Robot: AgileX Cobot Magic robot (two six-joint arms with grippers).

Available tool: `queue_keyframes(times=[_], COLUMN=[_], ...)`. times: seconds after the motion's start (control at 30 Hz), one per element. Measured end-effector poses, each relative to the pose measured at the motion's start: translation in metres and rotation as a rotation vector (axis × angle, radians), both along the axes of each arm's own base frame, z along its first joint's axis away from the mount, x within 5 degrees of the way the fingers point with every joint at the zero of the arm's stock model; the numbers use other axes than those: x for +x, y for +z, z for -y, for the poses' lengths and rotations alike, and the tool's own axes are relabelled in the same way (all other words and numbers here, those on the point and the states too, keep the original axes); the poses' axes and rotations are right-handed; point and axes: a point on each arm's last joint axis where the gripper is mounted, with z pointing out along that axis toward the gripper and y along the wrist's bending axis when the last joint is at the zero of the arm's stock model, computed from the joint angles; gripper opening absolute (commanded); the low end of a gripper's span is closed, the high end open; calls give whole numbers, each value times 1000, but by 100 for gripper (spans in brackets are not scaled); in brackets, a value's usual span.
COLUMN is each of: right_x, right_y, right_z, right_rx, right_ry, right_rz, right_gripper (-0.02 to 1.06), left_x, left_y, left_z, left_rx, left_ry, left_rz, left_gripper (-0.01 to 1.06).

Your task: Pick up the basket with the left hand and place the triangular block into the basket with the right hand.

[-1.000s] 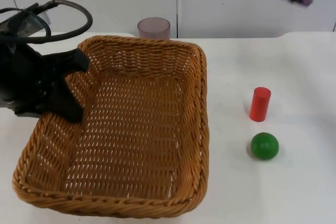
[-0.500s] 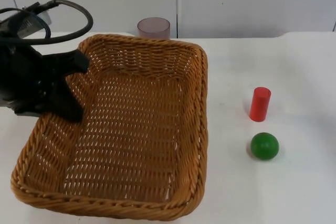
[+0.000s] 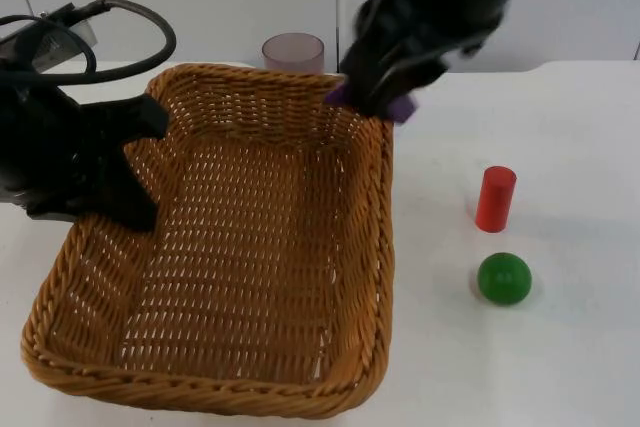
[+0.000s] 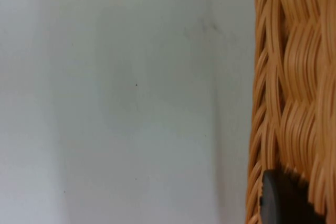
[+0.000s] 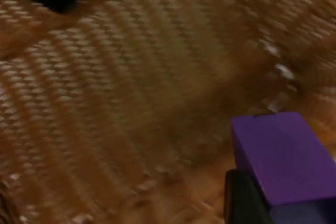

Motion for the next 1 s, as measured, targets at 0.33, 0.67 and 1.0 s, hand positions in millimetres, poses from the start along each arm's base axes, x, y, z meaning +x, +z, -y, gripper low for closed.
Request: queue_keyframes(times=[0.33, 0.67, 1.0], right_x=[-2, 9, 4], right_y=[-23, -82, -35], right_z=[-20, -33, -28], right_rx=[81, 51, 152], right_ry=[22, -17, -22], right_rz=[88, -10, 89], right_gripper=[3, 64, 72], left_x=[-1, -1, -2], left_y=[0, 0, 0], left_z=[1, 1, 1], left_rx=[-5, -6, -3], left_ry=[-7, -10, -22], left_rz=[-10, -12, -7], left_gripper=[0, 0, 0])
